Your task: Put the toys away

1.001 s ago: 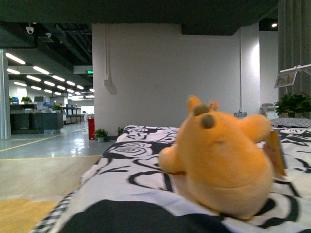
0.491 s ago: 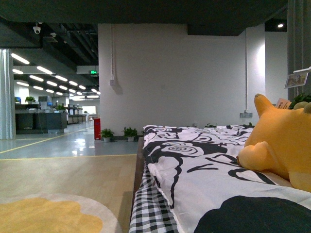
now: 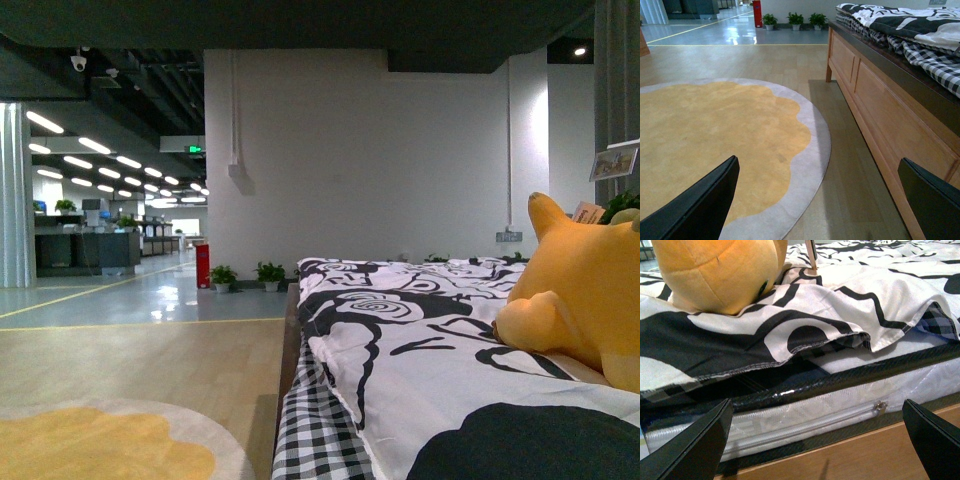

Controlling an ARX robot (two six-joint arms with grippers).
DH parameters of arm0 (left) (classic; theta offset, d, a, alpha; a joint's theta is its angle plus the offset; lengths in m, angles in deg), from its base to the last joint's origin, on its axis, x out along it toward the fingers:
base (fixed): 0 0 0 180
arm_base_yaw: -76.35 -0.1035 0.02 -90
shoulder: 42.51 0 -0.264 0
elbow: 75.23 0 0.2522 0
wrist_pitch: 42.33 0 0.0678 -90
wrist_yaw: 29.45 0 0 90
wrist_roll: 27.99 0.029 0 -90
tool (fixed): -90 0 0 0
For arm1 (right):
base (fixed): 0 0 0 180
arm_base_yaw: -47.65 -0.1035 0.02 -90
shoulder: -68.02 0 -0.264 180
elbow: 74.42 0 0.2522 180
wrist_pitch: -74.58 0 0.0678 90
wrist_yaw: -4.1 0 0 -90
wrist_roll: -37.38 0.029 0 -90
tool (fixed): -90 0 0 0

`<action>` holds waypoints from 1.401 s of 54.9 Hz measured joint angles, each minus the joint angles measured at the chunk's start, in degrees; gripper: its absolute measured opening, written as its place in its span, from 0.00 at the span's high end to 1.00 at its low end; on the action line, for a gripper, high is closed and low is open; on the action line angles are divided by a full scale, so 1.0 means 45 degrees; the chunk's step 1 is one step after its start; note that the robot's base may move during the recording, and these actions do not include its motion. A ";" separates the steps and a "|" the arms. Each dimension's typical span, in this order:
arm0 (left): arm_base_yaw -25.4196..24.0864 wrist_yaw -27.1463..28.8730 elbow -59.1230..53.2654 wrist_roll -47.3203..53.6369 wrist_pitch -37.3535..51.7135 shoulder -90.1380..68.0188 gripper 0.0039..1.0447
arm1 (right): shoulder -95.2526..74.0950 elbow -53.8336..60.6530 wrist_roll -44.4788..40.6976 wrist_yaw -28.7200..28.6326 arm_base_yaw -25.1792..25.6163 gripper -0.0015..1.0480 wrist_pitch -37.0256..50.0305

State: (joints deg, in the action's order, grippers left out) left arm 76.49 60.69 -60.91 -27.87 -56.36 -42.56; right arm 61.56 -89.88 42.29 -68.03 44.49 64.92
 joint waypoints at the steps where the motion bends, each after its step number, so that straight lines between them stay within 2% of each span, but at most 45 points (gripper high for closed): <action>1: 0.0000 -0.0005 0.0000 0.0000 0.0000 0.0000 0.06 | -0.0199 -0.0092 0.0034 -0.0010 -0.0010 0.02 0.0141; 18: 0.0000 -0.0005 0.0000 0.0000 0.0000 0.0000 0.06 | -0.3604 -0.2535 0.0097 -0.0777 -0.0695 0.02 0.2895; 33: 0.0000 0.0000 0.0000 0.0000 0.0000 0.0000 0.06 | -0.7616 -0.4367 -0.0772 0.0097 -0.3502 0.02 0.6339; 44: 0.0000 -0.0005 0.0000 0.0000 0.0000 0.0000 0.06 | -1.0156 -0.4998 -0.2123 0.0724 -0.4750 0.02 0.8782; 55: 0.0000 -0.0005 0.0000 0.0000 0.0000 0.0000 0.06 | -1.1521 -0.5508 -0.3521 0.1059 -0.4216 0.02 1.0520; 65: 0.0000 -0.0005 0.0000 0.0000 0.0000 0.0000 0.06 | -1.2648 -0.6033 -0.4352 0.0223 -0.3808 0.02 1.1108; 77: 0.0000 -0.0005 0.0000 0.0000 0.0000 0.0000 0.06 | -1.4222 -0.6630 -0.4779 -0.0151 -0.3551 0.02 1.2148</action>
State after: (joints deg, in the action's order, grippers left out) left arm 76.49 60.67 -60.91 -27.87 -56.36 -42.56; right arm -2.44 -119.71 20.78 -68.71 28.51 119.58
